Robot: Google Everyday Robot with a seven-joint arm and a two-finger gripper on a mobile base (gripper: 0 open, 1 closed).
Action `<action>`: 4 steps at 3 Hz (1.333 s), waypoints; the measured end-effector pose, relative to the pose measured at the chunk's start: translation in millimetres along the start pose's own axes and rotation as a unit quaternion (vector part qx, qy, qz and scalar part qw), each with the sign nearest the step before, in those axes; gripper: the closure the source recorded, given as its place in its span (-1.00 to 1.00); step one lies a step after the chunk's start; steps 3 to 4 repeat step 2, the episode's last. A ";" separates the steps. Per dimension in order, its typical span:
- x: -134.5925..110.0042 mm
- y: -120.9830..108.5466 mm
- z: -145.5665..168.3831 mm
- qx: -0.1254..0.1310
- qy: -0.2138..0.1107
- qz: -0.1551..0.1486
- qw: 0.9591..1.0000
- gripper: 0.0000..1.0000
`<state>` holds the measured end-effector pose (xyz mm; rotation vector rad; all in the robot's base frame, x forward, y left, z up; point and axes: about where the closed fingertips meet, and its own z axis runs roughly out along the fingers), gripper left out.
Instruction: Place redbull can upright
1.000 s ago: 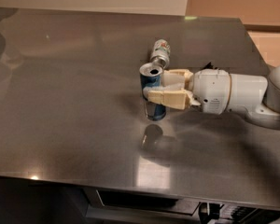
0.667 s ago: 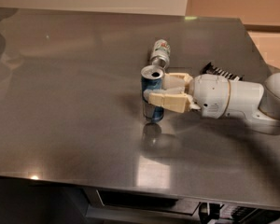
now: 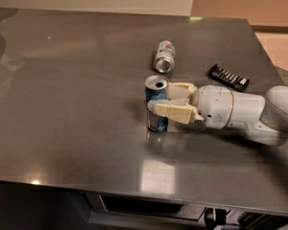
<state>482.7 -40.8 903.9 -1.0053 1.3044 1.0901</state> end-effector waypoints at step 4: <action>-0.8 1.0 2.2 -0.002 0.000 -0.001 1.000 -1.00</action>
Offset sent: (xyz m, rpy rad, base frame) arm -0.0005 0.0021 0.0008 -0.0003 -0.0011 0.0040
